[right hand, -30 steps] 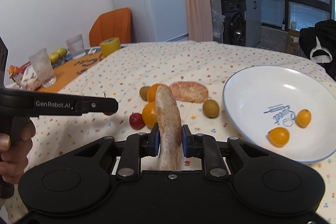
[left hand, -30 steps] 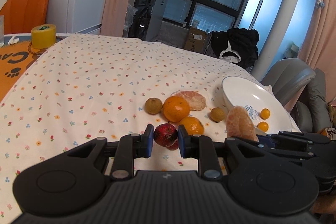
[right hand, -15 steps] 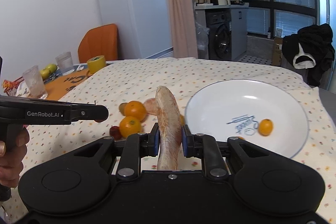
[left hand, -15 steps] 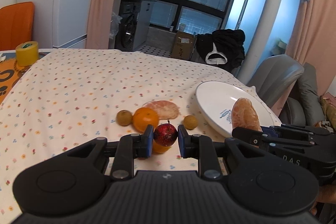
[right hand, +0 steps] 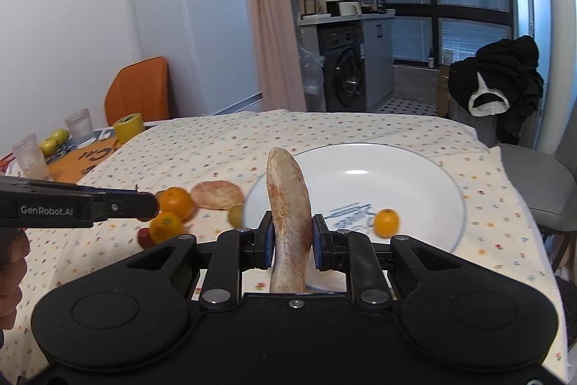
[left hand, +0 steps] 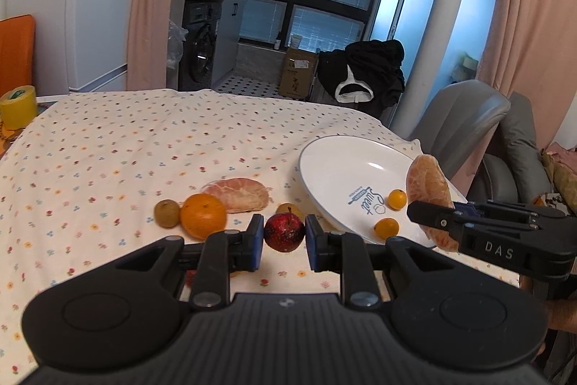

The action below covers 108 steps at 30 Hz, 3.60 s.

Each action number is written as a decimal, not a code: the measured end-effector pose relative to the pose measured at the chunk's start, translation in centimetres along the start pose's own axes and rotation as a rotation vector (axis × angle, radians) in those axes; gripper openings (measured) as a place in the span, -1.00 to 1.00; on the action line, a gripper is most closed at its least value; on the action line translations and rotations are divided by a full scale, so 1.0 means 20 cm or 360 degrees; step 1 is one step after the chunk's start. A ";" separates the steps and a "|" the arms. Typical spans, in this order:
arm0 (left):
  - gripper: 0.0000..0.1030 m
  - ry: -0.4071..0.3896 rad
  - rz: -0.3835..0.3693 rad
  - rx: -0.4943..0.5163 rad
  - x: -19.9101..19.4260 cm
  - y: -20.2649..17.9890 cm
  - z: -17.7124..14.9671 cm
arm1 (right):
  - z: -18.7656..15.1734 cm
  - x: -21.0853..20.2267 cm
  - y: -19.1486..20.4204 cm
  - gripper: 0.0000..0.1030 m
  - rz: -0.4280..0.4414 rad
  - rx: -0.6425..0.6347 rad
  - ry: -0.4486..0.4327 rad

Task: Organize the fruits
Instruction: 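Carry the pomelo segment into the white plate and open the right tool while the left tool holds the plum, then lower the red plum into the white plate and open the left tool, then move the right tool toward the small olive-green fruit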

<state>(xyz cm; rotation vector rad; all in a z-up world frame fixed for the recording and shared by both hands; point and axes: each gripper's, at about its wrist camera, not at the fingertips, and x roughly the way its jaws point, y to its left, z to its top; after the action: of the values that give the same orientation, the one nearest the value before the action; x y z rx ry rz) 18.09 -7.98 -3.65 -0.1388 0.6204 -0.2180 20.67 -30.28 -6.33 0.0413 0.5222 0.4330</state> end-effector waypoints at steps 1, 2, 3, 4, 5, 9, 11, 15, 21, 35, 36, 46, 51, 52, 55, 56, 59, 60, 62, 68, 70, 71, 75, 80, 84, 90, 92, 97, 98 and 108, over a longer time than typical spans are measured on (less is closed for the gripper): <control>-0.56 0.0006 -0.0002 0.0004 0.01 -0.01 0.00 | 0.00 0.00 -0.02 -0.63 -0.0006 0.0011 -0.0003; -0.56 0.0010 -0.0005 0.0009 0.02 -0.02 0.01 | 0.00 0.00 -0.03 -0.64 -0.0016 0.0013 -0.0006; -0.56 0.0012 -0.0010 0.0015 0.03 -0.03 0.01 | 0.00 0.00 -0.04 -0.64 -0.0028 0.0011 -0.0010; -0.56 0.0014 -0.0013 0.0023 0.04 -0.04 0.01 | 0.00 0.00 -0.05 -0.64 -0.0037 0.0010 -0.0012; -0.56 0.0016 -0.0016 0.0030 0.05 -0.05 0.02 | 0.00 0.01 -0.07 -0.64 -0.0043 0.0009 -0.0011; -0.56 0.0030 -0.0026 0.0052 0.09 -0.09 0.03 | -0.01 0.01 -0.12 -0.64 -0.0069 0.0029 -0.0007; -0.56 0.0040 -0.0031 0.0067 0.11 -0.11 0.04 | -0.01 0.02 -0.15 -0.63 -0.0083 0.0043 -0.0005; -0.56 0.0062 -0.0036 0.0095 0.16 -0.15 0.05 | -0.03 0.04 -0.20 -0.63 -0.0091 0.0067 0.0001; -0.56 0.0069 -0.0046 0.0128 0.19 -0.21 0.08 | -0.03 0.07 -0.25 -0.62 -0.0094 0.0105 -0.0002; -0.56 0.0113 -0.0082 0.0157 0.31 -0.28 0.09 | -0.06 0.07 -0.29 -0.48 -0.0057 0.0140 -0.0020; -0.56 0.0120 -0.0084 0.0155 0.32 -0.29 0.08 | -0.06 0.06 -0.29 -0.48 -0.0052 0.0144 -0.0017; -0.47 0.0076 -0.0035 0.0110 0.26 -0.24 0.10 | -0.07 0.04 -0.26 -0.40 -0.0040 0.0154 -0.0016; -0.22 0.0062 0.0037 0.0106 0.21 -0.17 0.11 | -0.06 0.02 -0.23 -0.26 -0.0036 0.0156 -0.0036; -0.11 0.0049 0.0059 0.0100 0.19 -0.16 0.11 | -0.06 0.02 -0.23 -0.23 -0.0031 0.0157 -0.0038; 0.12 0.0004 0.0109 0.0069 0.13 -0.11 0.11 | -0.06 0.01 -0.21 -0.12 -0.0025 0.0150 -0.0045; 0.17 -0.0006 0.0122 0.0059 0.11 -0.09 0.11 | -0.06 0.00 -0.19 -0.07 -0.0024 0.0145 -0.0050; 0.29 -0.0028 0.0160 0.0041 0.06 -0.06 0.11 | -0.05 -0.01 -0.16 0.07 -0.0011 0.0127 -0.0065; 0.32 -0.0034 0.0173 0.0040 0.05 -0.05 0.10 | -0.05 -0.02 -0.15 0.09 -0.0007 0.0122 -0.0071; 0.40 -0.0045 0.0200 0.0039 0.02 -0.03 0.09 | -0.05 -0.02 -0.12 0.21 0.0001 0.0109 -0.0080; 0.49 -0.0077 0.0248 -0.0005 -0.07 0.04 0.07 | -0.03 -0.04 -0.04 0.24 0.0037 0.0053 -0.0095; 0.51 -0.0087 0.0261 -0.0019 -0.10 0.06 0.06 | -0.03 -0.05 -0.01 0.24 0.0043 0.0031 -0.0095; 0.51 -0.0090 0.0266 -0.0027 -0.11 0.07 0.05 | -0.03 -0.05 0.01 0.24 0.0046 0.0021 -0.0095; 0.52 -0.0099 0.0282 -0.0057 -0.15 0.11 0.03 | -0.03 -0.06 0.06 0.23 0.0065 -0.0012 -0.0093; 0.52 -0.0127 0.0291 -0.0097 -0.21 0.16 0.01 | -0.02 -0.06 0.14 0.23 0.0087 -0.0065 -0.0097; 0.53 -0.0140 0.0291 -0.0127 -0.25 0.21 -0.01 | -0.02 -0.05 0.19 0.20 0.0108 -0.0102 -0.0082; 0.52 -0.0133 0.0276 -0.0168 -0.27 0.28 -0.04 | -0.02 -0.03 0.27 0.11 0.0130 -0.0139 -0.0043; 0.52 -0.0132 0.0272 -0.0171 -0.27 0.30 -0.05 | -0.02 -0.01 0.29 0.06 0.0135 -0.0148 -0.0028; 0.52 -0.0129 0.0268 -0.0191 -0.28 0.35 -0.07 | -0.02 0.02 0.33 0.05 0.0136 -0.0172 -0.0003; 0.52 -0.0131 0.0269 -0.0197 -0.28 0.36 -0.07 | -0.02 0.02 0.34 0.04 0.0137 -0.0174 0.0003; 0.52 -0.0132 0.0262 -0.0236 -0.26 0.42 -0.09 | -0.02 0.10 0.41 -0.13 0.0091 -0.0273 0.0058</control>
<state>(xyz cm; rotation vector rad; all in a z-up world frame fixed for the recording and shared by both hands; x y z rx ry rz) 14.32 1.34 -3.80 -0.2372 0.5621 -0.0068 18.92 -22.09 -6.50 -0.1167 0.5190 0.5340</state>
